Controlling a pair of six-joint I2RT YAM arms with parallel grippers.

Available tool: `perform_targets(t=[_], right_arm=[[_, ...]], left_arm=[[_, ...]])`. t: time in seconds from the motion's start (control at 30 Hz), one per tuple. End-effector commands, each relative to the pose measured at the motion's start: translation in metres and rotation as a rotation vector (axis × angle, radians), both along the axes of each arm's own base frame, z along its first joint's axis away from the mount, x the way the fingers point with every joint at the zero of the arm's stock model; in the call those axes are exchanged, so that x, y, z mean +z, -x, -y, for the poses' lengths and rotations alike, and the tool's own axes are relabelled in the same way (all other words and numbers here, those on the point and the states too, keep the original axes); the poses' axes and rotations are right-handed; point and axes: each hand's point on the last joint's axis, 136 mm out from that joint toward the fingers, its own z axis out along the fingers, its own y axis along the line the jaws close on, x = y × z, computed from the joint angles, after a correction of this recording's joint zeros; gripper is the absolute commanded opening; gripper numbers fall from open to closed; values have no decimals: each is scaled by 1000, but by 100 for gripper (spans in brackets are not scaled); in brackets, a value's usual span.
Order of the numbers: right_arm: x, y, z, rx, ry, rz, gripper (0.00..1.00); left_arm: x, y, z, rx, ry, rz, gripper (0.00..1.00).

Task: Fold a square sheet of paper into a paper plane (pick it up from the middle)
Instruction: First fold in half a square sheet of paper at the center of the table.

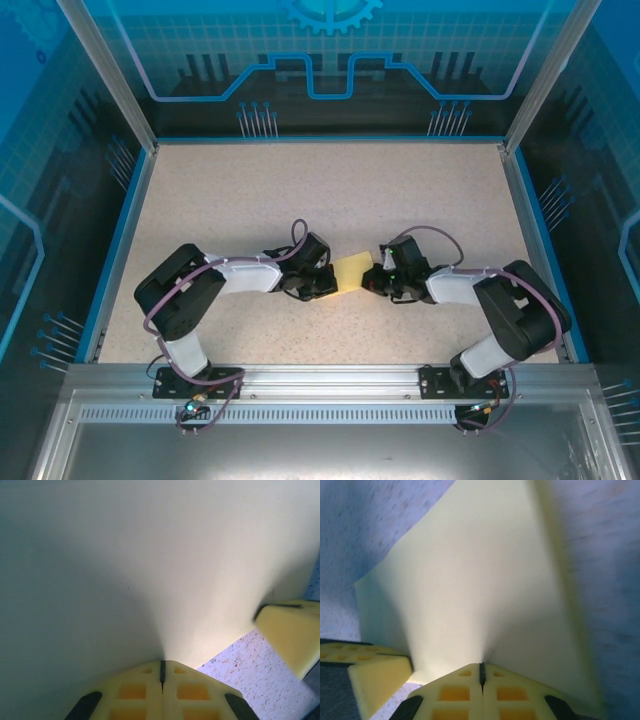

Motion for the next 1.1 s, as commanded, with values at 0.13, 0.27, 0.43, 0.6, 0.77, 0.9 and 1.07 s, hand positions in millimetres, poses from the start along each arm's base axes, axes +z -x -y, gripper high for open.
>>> perform_targets(t=[0.13, 0.27, 0.43, 0.6, 0.77, 0.9, 1.07], right_arm=[[-27, 11, 77, -225, 273, -62, 0], [-28, 10, 87, -278, 297, -58, 0], [-21, 3, 92, -318, 319, -49, 0], [-1, -6, 92, -315, 328, -22, 0], [30, -11, 66, -227, 189, 53, 0], [50, -13, 40, -127, 68, 83, 0], [62, -11, 7, -32, -40, 93, 0]], left_arm=[[-51, 39, -48, 36, -235, -175, 0], [-51, 39, -48, 35, -236, -177, 0], [-49, 39, -47, 29, -231, -171, 0], [-46, 35, -44, 14, -220, -152, 0], [-40, 25, -39, -35, -226, -96, 0], [-30, 17, -42, -126, -270, -14, 0], [-15, 12, -55, -304, -325, 74, 0]])
